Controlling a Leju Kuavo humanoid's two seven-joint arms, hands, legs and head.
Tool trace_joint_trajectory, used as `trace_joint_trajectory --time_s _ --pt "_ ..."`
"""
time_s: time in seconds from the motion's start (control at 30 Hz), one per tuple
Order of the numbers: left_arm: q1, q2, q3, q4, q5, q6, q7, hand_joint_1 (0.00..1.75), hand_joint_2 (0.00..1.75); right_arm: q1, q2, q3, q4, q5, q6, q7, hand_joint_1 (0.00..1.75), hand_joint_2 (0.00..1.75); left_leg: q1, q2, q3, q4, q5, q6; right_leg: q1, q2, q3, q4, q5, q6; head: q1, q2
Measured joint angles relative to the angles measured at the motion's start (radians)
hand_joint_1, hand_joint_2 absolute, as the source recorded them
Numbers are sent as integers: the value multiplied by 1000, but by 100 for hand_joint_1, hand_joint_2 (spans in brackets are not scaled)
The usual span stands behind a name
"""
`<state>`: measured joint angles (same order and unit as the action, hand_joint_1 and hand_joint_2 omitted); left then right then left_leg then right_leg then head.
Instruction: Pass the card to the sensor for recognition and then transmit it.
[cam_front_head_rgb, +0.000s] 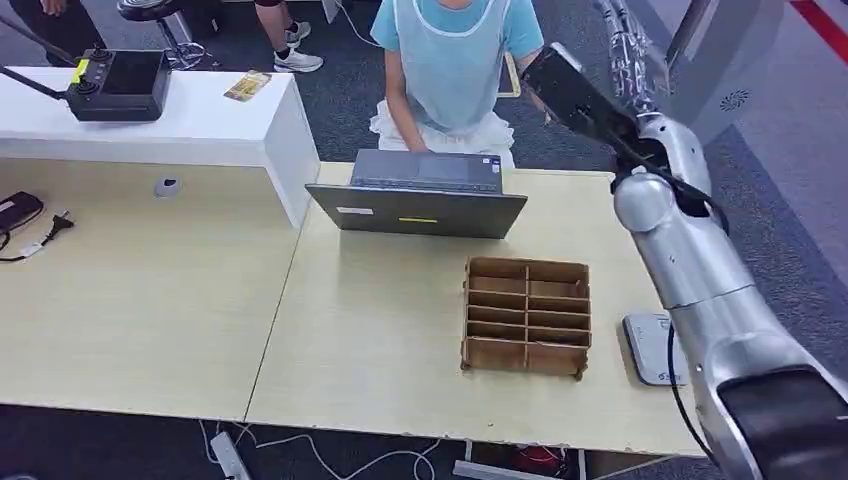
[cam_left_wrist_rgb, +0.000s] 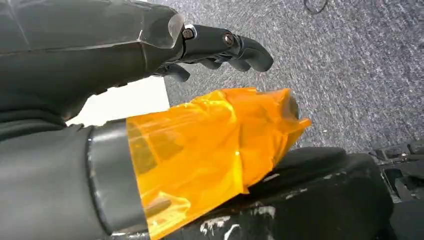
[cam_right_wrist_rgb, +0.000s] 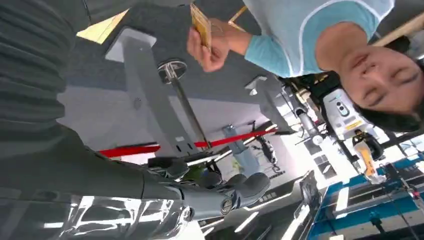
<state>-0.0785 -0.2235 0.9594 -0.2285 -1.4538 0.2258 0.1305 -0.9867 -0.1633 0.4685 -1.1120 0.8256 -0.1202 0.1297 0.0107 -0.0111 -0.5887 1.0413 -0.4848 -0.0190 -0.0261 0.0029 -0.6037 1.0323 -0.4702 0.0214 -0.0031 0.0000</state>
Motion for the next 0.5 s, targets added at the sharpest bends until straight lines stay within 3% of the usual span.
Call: trace_joint_trajectory --time_s 0.5 --pt "-2 0 -32 0 -2 -10 16 0 0 -43 43 5 154 165 -29 20 0 175 0 0 0 0 0 0 0 0 0 0 0 0 0 0"
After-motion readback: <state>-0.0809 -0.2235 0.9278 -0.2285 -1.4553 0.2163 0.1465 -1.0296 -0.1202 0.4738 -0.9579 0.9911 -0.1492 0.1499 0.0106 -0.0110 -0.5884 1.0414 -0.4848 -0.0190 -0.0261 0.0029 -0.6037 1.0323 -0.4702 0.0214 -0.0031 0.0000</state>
